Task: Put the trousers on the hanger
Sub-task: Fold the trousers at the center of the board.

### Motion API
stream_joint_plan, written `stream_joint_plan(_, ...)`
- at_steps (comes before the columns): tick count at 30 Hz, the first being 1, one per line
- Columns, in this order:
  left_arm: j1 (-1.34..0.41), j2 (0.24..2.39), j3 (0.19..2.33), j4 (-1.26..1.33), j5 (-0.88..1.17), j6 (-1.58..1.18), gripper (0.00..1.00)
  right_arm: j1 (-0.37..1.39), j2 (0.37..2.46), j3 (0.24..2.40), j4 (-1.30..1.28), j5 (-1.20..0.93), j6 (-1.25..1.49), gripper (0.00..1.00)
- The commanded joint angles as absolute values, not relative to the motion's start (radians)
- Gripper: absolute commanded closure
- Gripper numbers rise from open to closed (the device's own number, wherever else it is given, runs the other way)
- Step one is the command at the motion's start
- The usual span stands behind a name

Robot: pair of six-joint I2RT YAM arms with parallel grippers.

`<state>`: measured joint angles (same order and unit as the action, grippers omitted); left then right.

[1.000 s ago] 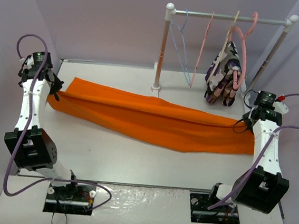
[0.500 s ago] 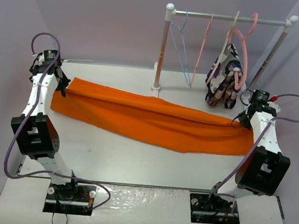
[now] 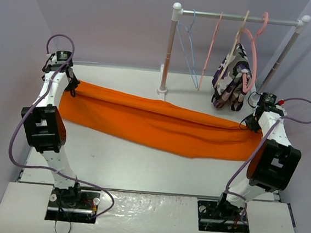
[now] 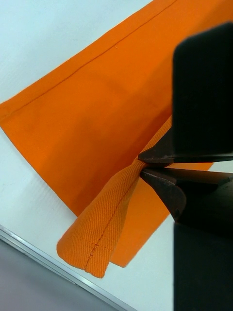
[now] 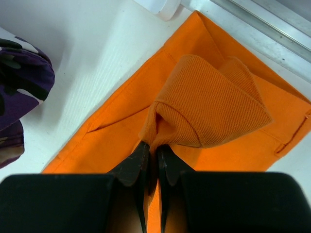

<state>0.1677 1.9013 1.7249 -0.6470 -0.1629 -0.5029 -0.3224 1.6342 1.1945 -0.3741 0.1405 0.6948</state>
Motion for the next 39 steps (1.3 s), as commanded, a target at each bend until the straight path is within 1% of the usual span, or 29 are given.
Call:
stream_joint_plan(1, 0.212, 1.932, 1.899, -0.500, -0.400, -0.399, 1.00, -0.396, 1.661, 1.257, -0.260, 0.330, 0.679, 0.99)
stream_joint_plan(6, 0.193, 2.011, 1.973, -0.499, -0.404, -0.378, 1.00, -0.396, 1.697, 1.263, -0.242, 0.320, 0.667, 0.99)
stream_joint_plan(9, 0.186, 2.068, 2.016, -0.503, -0.415, -0.373, 1.00, -0.396, 1.725, 1.282, -0.238, 0.310, 0.655, 0.97)
stream_joint_plan(12, 0.182, 2.118, 2.052, -0.499, -0.419, -0.361, 1.00, -0.397, 1.734, 1.289, -0.219, 0.292, 0.641, 0.90)
stream_joint_plan(14, 0.177, 2.150, 2.075, -0.491, -0.419, -0.351, 0.99, -0.398, 1.737, 1.296, -0.214, 0.276, 0.627, 0.80)
stream_joint_plan(17, 0.173, 2.185, 2.104, -0.469, -0.411, -0.337, 0.93, -0.397, 1.729, 1.302, -0.212, 0.258, 0.608, 0.67)
stream_joint_plan(20, 0.170, 2.206, 2.137, -0.437, -0.385, -0.318, 0.76, -0.398, 1.696, 1.305, -0.213, 0.249, 0.584, 0.54)
stream_joint_plan(23, 0.166, 2.196, 2.144, -0.391, -0.333, -0.298, 0.62, -0.400, 1.643, 1.287, -0.213, 0.251, 0.576, 0.43)
stream_joint_plan(24, 0.162, 2.185, 2.137, -0.371, -0.312, -0.294, 0.55, -0.401, 1.625, 1.277, -0.213, 0.254, 0.576, 0.40)
stream_joint_plan(26, 0.159, 2.145, 2.098, -0.326, -0.253, -0.293, 0.34, -0.402, 1.575, 1.245, -0.214, 0.254, 0.579, 0.31)
stream_joint_plan(27, 0.156, 2.121, 2.068, -0.294, -0.237, -0.293, 0.25, -0.402, 1.549, 1.228, -0.215, 0.248, 0.582, 0.30)
stream_joint_plan(29, 0.152, 2.081, 2.035, -0.275, -0.219, -0.298, 0.18, -0.402, 1.504, 1.203, -0.222, 0.231, 0.592, 0.29)
stream_joint_plan(30, 0.150, 2.062, 2.003, -0.274, -0.212, -0.302, 0.17, -0.401, 1.482, 1.178, -0.224, 0.219, 0.596, 0.29)
stream_joint_plan(36, 0.146, 1.948, 1.762, -0.288, -0.178, -0.319, 0.16, -0.393, 1.356, 1.013, -0.225, 0.123, 0.615, 0.30)
stream_joint_plan(39, 0.146, 1.890, 1.620, -0.284, -0.171, -0.324, 0.16, -0.347, 1.289, 0.928, -0.216, 0.078, 0.620, 0.30)
